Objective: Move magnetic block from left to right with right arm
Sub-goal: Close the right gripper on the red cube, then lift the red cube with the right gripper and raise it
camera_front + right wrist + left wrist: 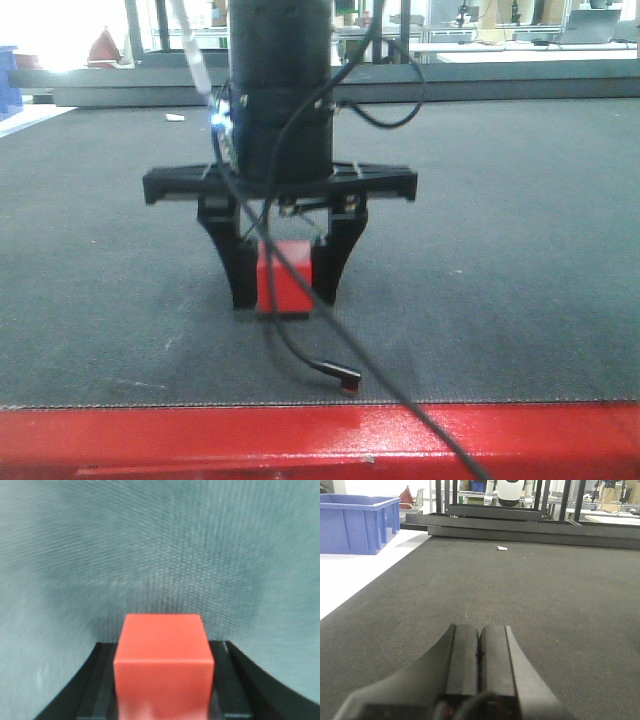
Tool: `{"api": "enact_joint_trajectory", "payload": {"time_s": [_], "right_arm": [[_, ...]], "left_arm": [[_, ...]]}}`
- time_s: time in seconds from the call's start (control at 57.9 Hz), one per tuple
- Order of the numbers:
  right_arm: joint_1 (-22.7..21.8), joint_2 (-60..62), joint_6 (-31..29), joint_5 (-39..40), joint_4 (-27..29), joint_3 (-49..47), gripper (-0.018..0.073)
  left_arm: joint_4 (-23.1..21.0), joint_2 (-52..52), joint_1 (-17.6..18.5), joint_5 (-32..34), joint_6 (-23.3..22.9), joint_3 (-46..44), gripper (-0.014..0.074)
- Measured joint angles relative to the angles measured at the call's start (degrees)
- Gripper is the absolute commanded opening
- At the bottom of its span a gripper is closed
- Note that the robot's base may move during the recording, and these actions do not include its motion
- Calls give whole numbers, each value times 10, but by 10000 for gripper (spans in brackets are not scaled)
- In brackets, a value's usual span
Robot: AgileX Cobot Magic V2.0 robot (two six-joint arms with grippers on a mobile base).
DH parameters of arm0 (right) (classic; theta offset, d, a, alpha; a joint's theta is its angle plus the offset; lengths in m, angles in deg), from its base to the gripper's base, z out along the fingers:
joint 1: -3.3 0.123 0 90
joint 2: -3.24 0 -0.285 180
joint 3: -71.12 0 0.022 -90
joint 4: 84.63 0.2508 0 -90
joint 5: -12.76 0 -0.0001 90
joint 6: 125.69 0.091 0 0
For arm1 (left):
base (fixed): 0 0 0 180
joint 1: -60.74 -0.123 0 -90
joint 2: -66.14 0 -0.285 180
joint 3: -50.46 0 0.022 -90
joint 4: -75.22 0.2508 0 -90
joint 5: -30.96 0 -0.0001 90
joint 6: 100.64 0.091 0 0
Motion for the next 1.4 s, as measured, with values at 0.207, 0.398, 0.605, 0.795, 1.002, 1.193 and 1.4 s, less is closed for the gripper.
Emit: {"api": "enact_joint_trajectory", "payload": {"time_s": [0.207, 0.398, 0.605, 0.795, 1.002, 1.193, 1.4], "right_arm": [[-6, 52, -92, 0, -7, 8, 328], [-27, 127, -141, 2, -16, 56, 328], [-76, 247, -157, 81, -32, 172, 328], [-143, 363, -203, 167, -35, 301, 328], [-248, 495, -263, 260, -29, 440, 328], [-370, 613, -339, 350, -15, 552, 328], [-435, 715, -385, 458, -9, 649, 328]], "left_arm": [[0, 0, 0, 0, 0, 0, -126], [0, 0, 0, 0, 0, 0, -126], [0, 0, 0, 0, 0, 0, -126], [0, 0, 0, 0, 0, 0, -126], [0, 0, 0, 0, 0, 0, -126], [0, 0, 0, 0, 0, 0, -126], [0, 0, 0, 0, 0, 0, -126]]}}
